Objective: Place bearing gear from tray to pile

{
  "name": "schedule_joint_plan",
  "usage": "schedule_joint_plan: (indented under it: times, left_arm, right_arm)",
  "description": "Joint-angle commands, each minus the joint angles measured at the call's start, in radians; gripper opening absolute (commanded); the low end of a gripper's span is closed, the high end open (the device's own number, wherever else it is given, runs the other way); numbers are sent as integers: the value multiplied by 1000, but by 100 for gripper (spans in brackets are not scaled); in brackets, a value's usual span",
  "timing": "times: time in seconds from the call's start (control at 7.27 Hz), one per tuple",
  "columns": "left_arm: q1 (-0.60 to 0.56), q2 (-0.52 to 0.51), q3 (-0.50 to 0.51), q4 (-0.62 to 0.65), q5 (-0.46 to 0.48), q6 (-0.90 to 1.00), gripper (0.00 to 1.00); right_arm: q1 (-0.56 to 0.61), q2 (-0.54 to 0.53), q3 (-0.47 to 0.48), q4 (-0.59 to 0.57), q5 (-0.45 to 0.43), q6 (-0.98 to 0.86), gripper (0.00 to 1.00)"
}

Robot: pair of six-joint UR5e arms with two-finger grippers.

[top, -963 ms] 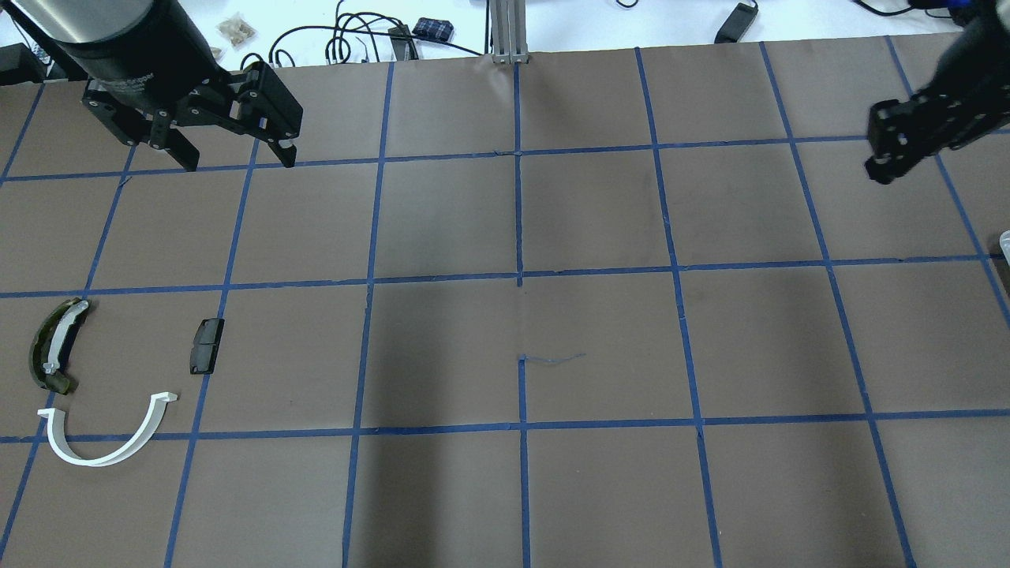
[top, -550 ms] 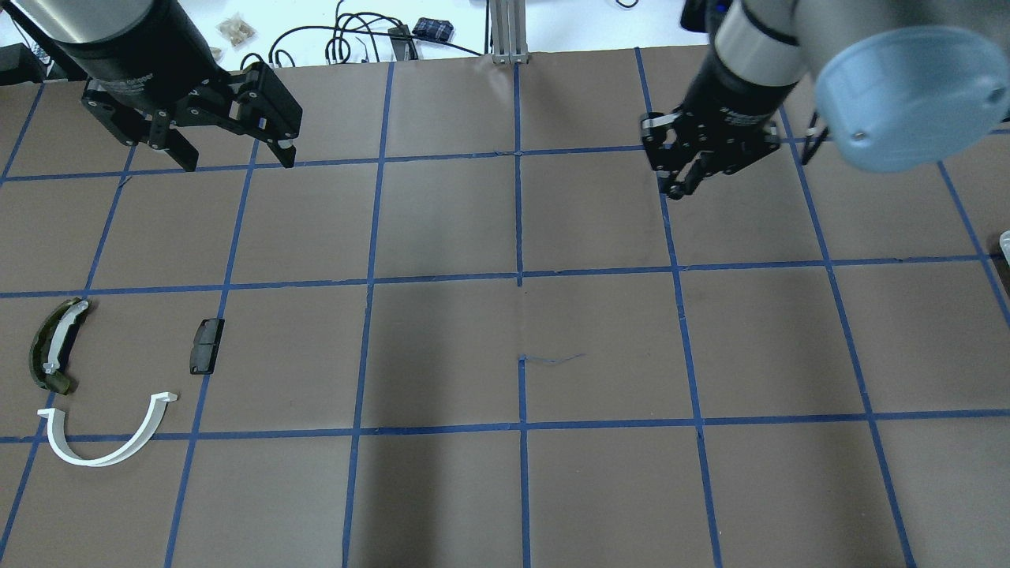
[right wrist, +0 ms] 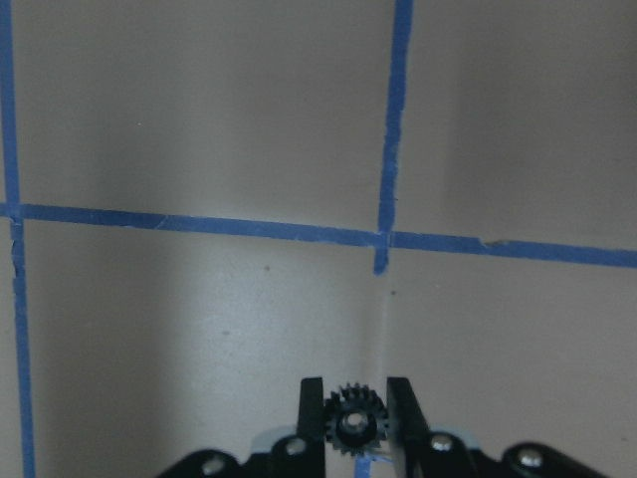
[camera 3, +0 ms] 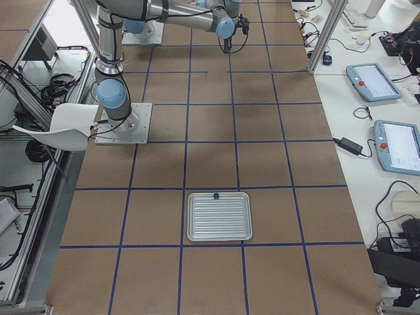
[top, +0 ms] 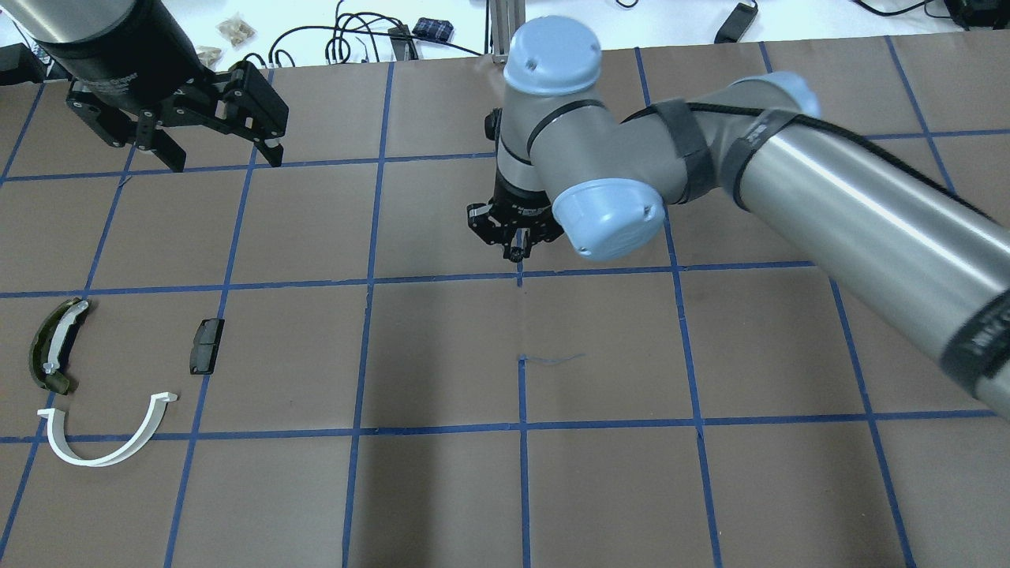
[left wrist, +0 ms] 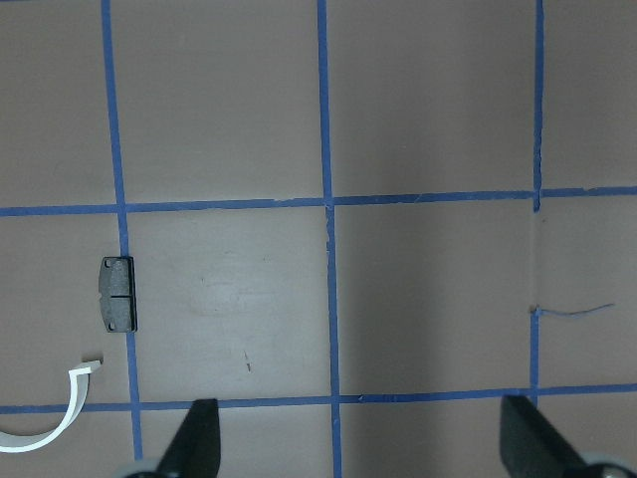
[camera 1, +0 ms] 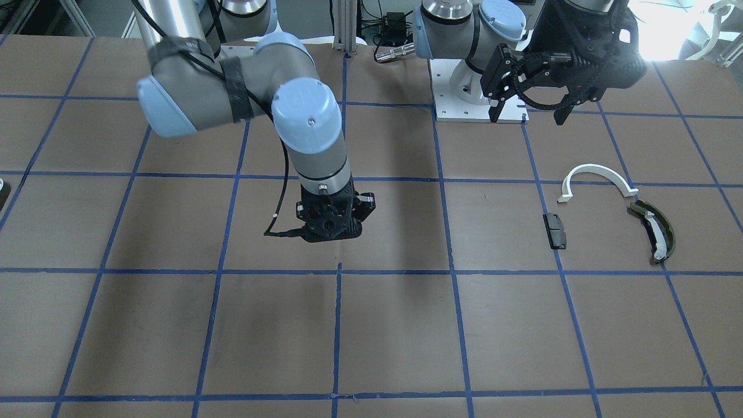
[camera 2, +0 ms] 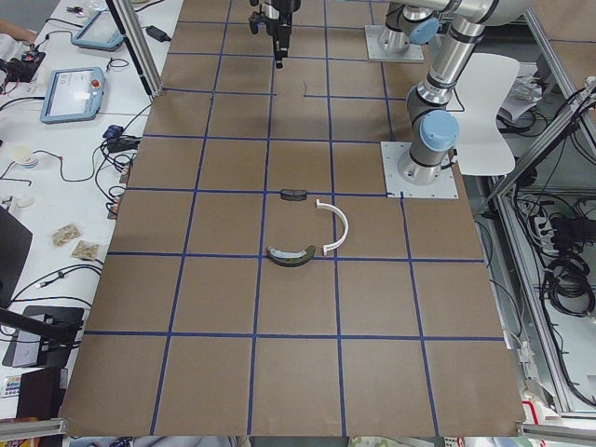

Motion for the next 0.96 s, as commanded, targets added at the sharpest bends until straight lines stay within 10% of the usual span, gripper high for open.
schedule_joint_plan:
  times: [0.0, 0.14, 0.28, 0.83]
  left_arm:
    - [12, 3, -1, 4, 11, 4, 100]
    - [21, 3, -1, -2, 11, 4, 100]
    - [26, 3, -1, 0, 11, 6, 100]
    - [62, -3, -5, -4, 18, 7, 100]
  right_arm:
    - [53, 148, 12, -110, -11, -32, 17]
    - [54, 150, 15, -111, -11, -38, 34]
    - [51, 134, 12, -103, -14, -46, 99]
    - [-226, -214, 5, 267, -5, -435, 100]
